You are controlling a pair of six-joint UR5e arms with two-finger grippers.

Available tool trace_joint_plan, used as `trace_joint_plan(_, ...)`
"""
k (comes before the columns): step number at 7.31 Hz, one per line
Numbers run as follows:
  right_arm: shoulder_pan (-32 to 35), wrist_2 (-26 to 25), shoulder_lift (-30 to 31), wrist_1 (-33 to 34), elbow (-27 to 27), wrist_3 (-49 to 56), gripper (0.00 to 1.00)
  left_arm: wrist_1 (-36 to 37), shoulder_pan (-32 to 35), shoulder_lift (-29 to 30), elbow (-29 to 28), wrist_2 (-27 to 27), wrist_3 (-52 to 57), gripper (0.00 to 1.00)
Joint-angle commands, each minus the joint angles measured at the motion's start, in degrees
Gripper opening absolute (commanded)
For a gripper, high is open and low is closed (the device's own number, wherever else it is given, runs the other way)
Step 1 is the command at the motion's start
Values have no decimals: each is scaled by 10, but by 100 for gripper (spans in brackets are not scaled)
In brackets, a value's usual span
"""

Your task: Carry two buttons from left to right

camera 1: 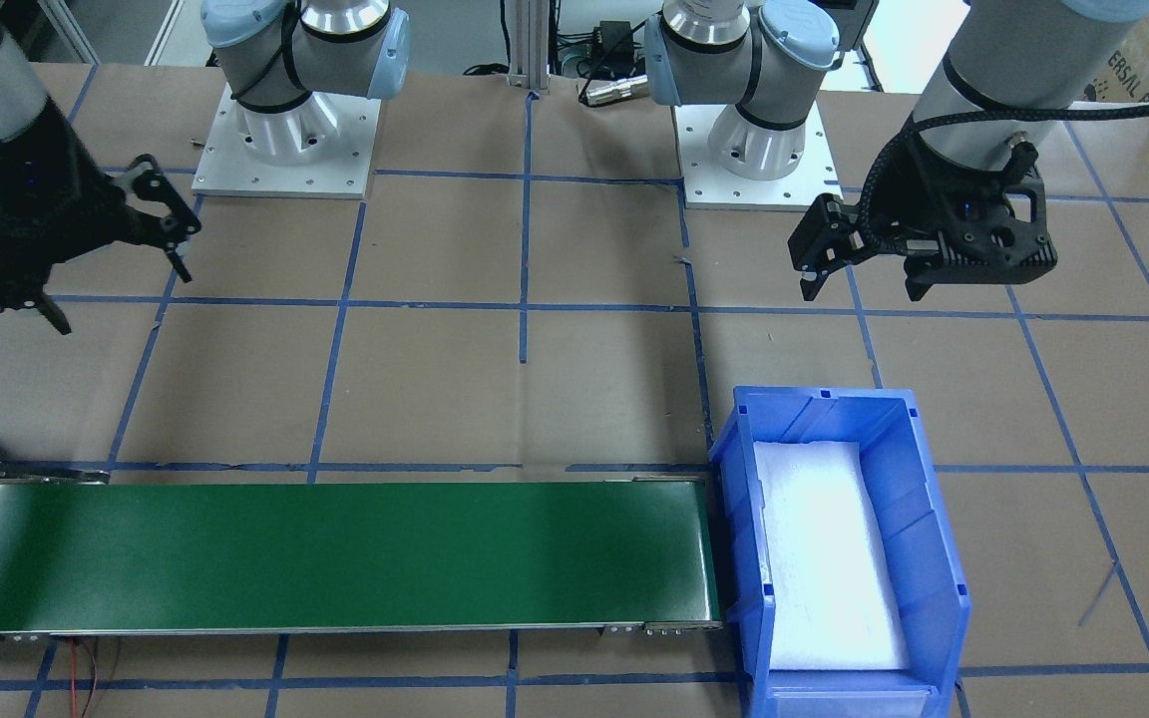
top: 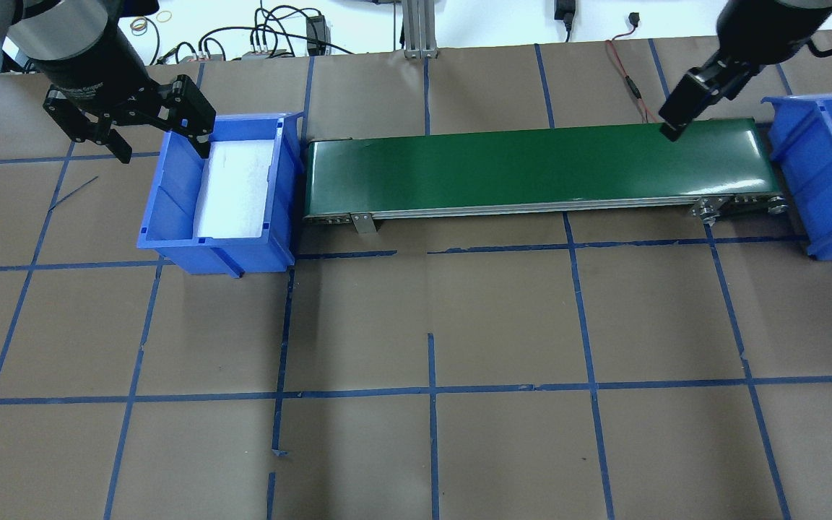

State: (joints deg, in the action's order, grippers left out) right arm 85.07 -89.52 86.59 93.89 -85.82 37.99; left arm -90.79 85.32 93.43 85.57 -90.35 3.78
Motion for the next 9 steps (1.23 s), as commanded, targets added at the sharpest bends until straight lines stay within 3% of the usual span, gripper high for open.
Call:
trace_joint_plan(1, 56, -7, -4, 14, -2, -136, 100, 0, -1, -1, 0, 0, 0, 100)
trace_joint_plan(6, 92, -12, -8, 27, -3, -347, 100, 0, -1, 0, -1, 0, 0, 100)
trace_joint_plan(9, 86, -11, -7, 29, 6, -381, 100, 0, -1, -1, -1, -1, 0, 100)
